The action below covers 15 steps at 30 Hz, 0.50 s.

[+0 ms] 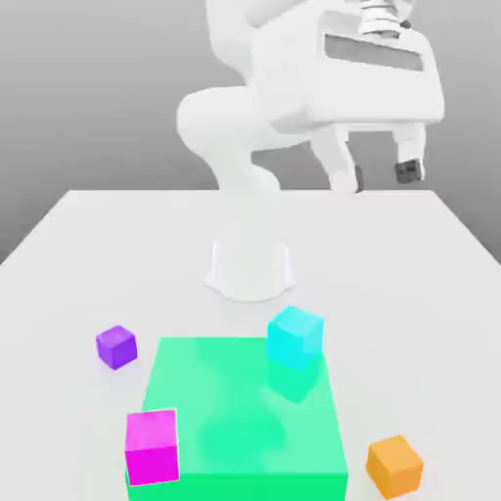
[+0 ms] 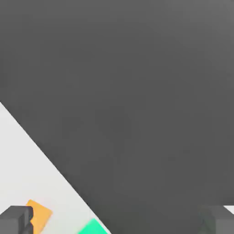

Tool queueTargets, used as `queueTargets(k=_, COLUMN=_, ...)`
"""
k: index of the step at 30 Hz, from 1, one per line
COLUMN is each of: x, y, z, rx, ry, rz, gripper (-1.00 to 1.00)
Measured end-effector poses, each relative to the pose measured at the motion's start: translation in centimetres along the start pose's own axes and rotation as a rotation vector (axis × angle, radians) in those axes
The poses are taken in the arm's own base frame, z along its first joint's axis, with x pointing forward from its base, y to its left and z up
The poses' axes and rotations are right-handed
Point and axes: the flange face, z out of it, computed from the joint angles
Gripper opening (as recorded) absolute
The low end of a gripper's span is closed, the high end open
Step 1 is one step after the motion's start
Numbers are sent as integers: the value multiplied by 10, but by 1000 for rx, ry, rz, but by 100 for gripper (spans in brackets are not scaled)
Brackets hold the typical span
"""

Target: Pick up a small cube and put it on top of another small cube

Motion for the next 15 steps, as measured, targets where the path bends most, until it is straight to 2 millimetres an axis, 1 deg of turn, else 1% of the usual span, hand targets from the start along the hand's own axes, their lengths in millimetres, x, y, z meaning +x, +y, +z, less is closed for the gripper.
queueTargets(k=4, x=-11, y=-13, z=58, rx=11, ry=-83, rz=-178, gripper=0)
queueTargets(k=7, x=-24, y=-26, z=100, rx=22, ry=-145, rz=-321, gripper=0)
queueTargets(k=10, x=-39, y=-35, z=139, rx=29, ry=-205, rz=-458, gripper=0)
queueTargets(k=15, x=-71, y=-42, z=199, rx=38, ry=-304, rz=-681, gripper=0)
